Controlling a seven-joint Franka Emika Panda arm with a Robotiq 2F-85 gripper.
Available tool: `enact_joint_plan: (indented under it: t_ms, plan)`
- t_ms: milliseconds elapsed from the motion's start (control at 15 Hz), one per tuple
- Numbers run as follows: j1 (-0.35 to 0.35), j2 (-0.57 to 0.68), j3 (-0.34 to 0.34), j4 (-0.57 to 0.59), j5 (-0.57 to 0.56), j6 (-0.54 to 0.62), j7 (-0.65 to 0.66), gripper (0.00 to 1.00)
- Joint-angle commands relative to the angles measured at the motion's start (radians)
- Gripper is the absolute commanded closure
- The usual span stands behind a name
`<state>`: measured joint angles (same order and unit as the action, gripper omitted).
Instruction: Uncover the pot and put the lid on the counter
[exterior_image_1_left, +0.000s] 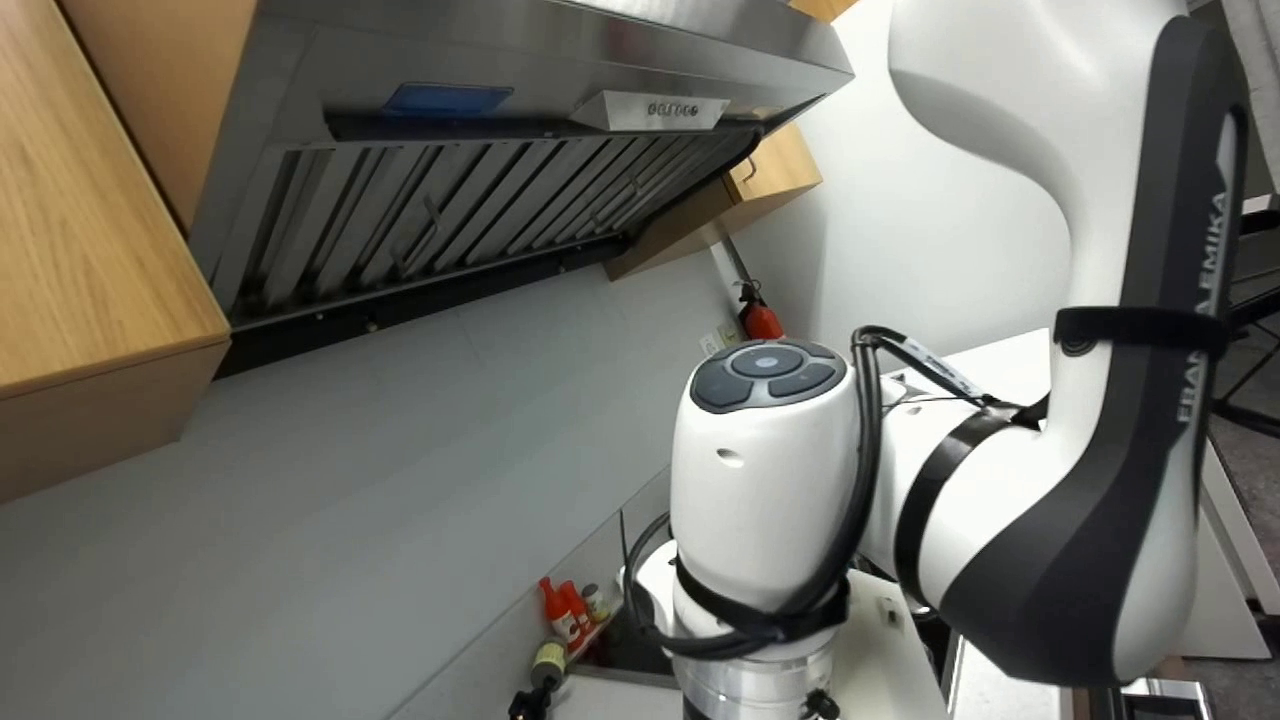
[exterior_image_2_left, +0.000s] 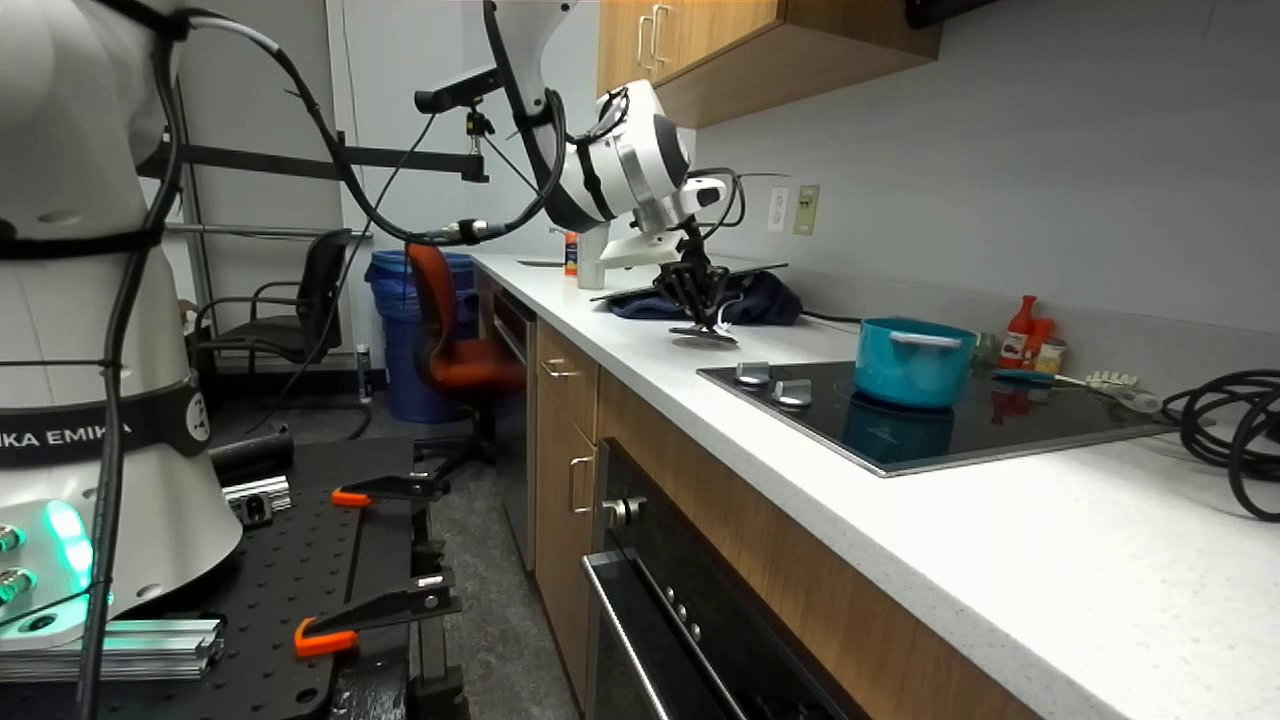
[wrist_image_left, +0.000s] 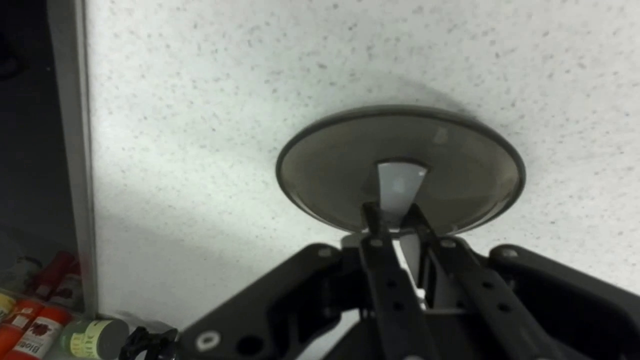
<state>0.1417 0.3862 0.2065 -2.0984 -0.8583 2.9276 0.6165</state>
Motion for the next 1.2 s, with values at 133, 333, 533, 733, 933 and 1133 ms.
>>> enact_joint_plan:
  t_ms: [133, 333, 533, 733, 933, 1133]
  plan:
    - [-0.011, -0.058, 0.003, -0.079, -0.001, -0.013, -0.021, 0.47]
    - [-0.013, -0.069, -0.009, -0.09, -0.004, -0.015, -0.012, 0.24]
    - [-0.011, -0.084, -0.043, -0.083, -0.016, -0.022, 0.012, 0.02]
    - [-0.004, -0.11, -0.091, -0.077, -0.03, -0.031, 0.036, 0.0]
    - [-0.007, -0.135, -0.14, -0.072, -0.024, -0.044, 0.055, 0.0]
    - [-0.006, -0.156, -0.188, -0.065, -0.021, -0.06, 0.088, 0.0]
